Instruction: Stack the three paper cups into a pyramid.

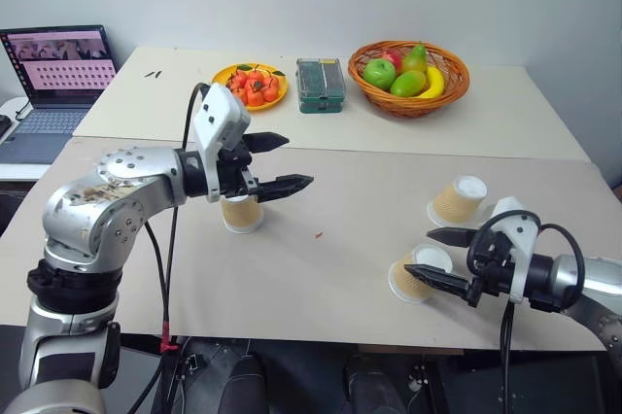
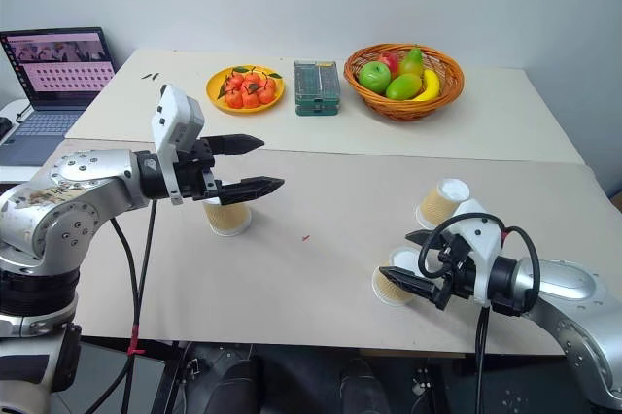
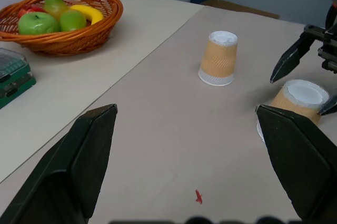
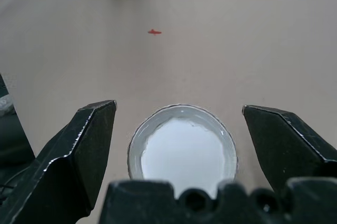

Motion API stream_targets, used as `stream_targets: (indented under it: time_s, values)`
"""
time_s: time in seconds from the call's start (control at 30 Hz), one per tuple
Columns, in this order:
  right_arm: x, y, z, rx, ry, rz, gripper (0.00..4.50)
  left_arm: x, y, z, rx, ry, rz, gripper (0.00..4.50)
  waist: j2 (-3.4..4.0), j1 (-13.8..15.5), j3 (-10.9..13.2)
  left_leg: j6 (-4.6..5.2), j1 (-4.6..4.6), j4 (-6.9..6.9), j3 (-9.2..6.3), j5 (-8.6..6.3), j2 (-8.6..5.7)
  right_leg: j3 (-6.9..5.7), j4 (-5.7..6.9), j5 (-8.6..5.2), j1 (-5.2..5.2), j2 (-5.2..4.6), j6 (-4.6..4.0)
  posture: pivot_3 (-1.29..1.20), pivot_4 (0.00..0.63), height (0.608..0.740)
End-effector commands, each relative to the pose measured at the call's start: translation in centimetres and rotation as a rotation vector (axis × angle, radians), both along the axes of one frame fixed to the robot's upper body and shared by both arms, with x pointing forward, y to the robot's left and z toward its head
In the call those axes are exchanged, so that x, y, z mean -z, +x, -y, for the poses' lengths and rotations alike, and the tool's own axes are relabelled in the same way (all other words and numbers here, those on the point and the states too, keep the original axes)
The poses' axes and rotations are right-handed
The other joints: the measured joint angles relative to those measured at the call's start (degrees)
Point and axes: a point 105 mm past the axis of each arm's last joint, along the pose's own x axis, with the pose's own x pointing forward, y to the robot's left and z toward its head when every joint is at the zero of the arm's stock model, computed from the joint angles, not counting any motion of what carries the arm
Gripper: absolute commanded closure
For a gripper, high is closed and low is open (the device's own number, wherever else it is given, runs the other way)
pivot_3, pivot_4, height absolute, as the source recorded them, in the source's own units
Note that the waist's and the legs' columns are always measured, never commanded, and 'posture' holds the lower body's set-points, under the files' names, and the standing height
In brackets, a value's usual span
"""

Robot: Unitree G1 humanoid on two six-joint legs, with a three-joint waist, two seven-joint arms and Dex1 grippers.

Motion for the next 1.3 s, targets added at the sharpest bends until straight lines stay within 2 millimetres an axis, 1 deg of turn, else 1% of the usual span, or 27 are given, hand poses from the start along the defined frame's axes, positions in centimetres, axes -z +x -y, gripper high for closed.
stream_targets:
  time_s: [0.03, 0.17, 0.3, 0.37, 0.47, 0.5, 0.57, 0.6, 0.73, 0.87, 0.97, 1.07, 1.17, 1.2, 1.3]
  values:
    - [-0.3, 0.0, 0.4, -0.005, -0.019, 0.04, 0.01, -1.7, -0.6, 0.1, 0.012, 0.001, 0.073, 0.0, 0.0, 0.0, 0.0, 0.0, 0.0, 0.0, 0.0, 0.0, 0.0, 0.0, 0.0, 0.0, 0.0, 0.0, 0.0, 0.0, 0.15, 0.738]
    - [0.5, -0.4, 0.5, -0.004, -0.034, 0.022, 0.01, -1.8, -0.5, 0.1, 0.01, 0.005, 0.076, 0.0, 0.0, 0.0, 0.0, 0.0, 0.0, 0.0, 0.0, 0.0, 0.0, 0.0, 0.01, 0.02, 0.0, 0.0, 0.02, 0.0, 0.15, 0.738]
    - [1.4, -0.5, 0.6, -0.003, -0.06, 0.01, 0.01, -1.9, -0.5, 0.3, 0.017, 0.008, 0.08, 0.0, 0.0, 0.0, 0.0, 0.0, 0.0, 0.02, 0.0, 0.0, 0.0, 0.0, 0.01, 0.01, -0.01, 0.0, 0.02, 0.0, 0.15, 0.738]
    - [1.4, -0.4, 0.4, -0.004, -0.051, 0.012, 0.01, -2.0, -0.4, 0.3, 0.016, 0.009, 0.083, 0.0, 0.0, -0.1, 0.0, 0.0, 0.0, 0.03, 0.0, 0.0, 0.0, 0.0, 0.01, 0.01, -0.01, 0.0, 0.02, 0.0, 0.15, 0.738]
    - [1.4, -0.1, 0.3, -0.005, -0.053, 0.022, 0.76, -2.1, -0.4, 0.3, 0.015, 0.009, 0.085, 0.0, 0.0, -0.1, 0.0, 0.0, 0.0, 0.03, 0.0, 0.0, 0.0, 0.0, 0.01, 0.01, 0.0, 0.0, 0.02, 0.0, 0.15, 0.738]
    - [1.4, -0.1, 0.3, -0.006, -0.056, 0.023, 0.94, -2.1, -0.4, 0.4, 0.015, 0.009, 0.085, 0.0, 0.0, -0.1, 0.0, 0.0, 0.0, 0.03, 0.0, 0.0, 0.0, 0.0, 0.01, 0.02, -0.01, 0.0, 0.02, 0.0, 0.15, 0.738]
    - [1.2, 0.2, 0.2, -0.006, -0.061, 0.038, 1.7, -2.1, -0.4, 0.2, 0.013, 0.009, 0.083, 0.0, 0.0, -0.1, 0.0, 0.0, 0.0, 0.03, 0.0, 0.0, 0.0, 0.0, 0.01, 0.02, 0.0, 0.0, 0.02, 0.0, 0.15, 0.738]
    - [1.0, 0.3, 0.2, -0.005, -0.062, 0.047, 1.84, -2.0, -0.4, 0.1, 0.011, 0.009, 0.081, 0.0, 0.0, 0.0, 0.0, 0.0, 0.0, 0.03, 0.0, 0.0, 0.0, 0.0, 0.01, 0.01, 0.0, 0.0, 0.02, 0.0, 0.15, 0.738]
    - [-0.1, 0.8, -0.1, -0.02, -0.057, 0.076, 1.84, -1.8, -0.4, -0.3, -0.001, 0.014, 0.076, 0.0, 0.0, -0.1, 0.0, 0.0, 0.0, 0.03, 0.0, 0.0, 0.0, 0.0, 0.02, 0.02, -0.01, 0.0, 0.02, 0.0, 0.15, 0.738]
    - [-1.8, 1.9, -1.8, -0.084, -0.031, 0.13, 1.84, -1.6, -0.5, -1.1, -0.027, 0.027, 0.077, 0.0, 0.0, -0.5, 0.0, 0.0, 0.01, 0.04, 0.0, 0.0, 0.0, 0.0, 0.04, 0.02, -0.02, 0.0, 0.02, 0.0, 0.15, 0.738]
    - [-2.5, 3.1, -3.1, -0.119, 0.001, 0.15, 1.84, -1.3, -0.7, -1.6, -0.048, 0.036, 0.079, 0.0, 0.0, -0.5, 0.0, 0.0, 0.01, 0.02, -0.01, 0.0, 0.0, 0.0, 0.05, 0.03, -0.02, 0.01, 0.01, 0.0, 0.15, 0.738]
    - [-1.7, 4.6, -4.8, -0.173, -0.007, 0.155, 1.84, -1.1, -0.8, -1.8, -0.067, 0.039, 0.084, 0.0, 0.0, -0.5, 0.0, 0.0, -0.01, 0.02, 0.0, 0.0, 0.0, 0.0, 0.03, 0.03, -0.03, 0.01, 0.01, 0.0, 0.15, 0.738]
    - [-0.8, 6.8, -7.2, -0.241, -0.001, 0.167, 1.84, -1.1, -1.3, -1.7, -0.082, 0.034, 0.093, 0.0, 0.0, -0.5, 0.0, 0.0, -0.04, 0.04, 0.0, 0.0, 0.0, 0.0, 0.04, 0.11, -0.07, 0.01, -0.03, 0.0, 0.15, 0.738]
    - [0.0, 7.6, -7.8, -0.267, -0.032, 0.166, 1.84, -1.1, -1.5, -2.0, -0.098, 0.035, 0.096, 0.0, 0.0, -0.8, 0.0, 0.0, -0.07, 0.03, 0.0, 0.0, 0.0, 0.0, 0.04, 0.14, -0.09, 0.01, -0.01, 0.0, 0.15, 0.738]
    - [1.4, 8.7, -8.6, -0.302, -0.067, 0.153, 1.84, -1.0, -1.8, -2.3, -0.128, 0.035, 0.099, 0.0, 0.0, -1.0, 0.0, 0.0, -0.09, 0.02, -0.01, 0.01, 0.0, -0.01, 0.09, 0.28, -0.08, 0.03, 0.2, 0.0, 0.15, 0.738]
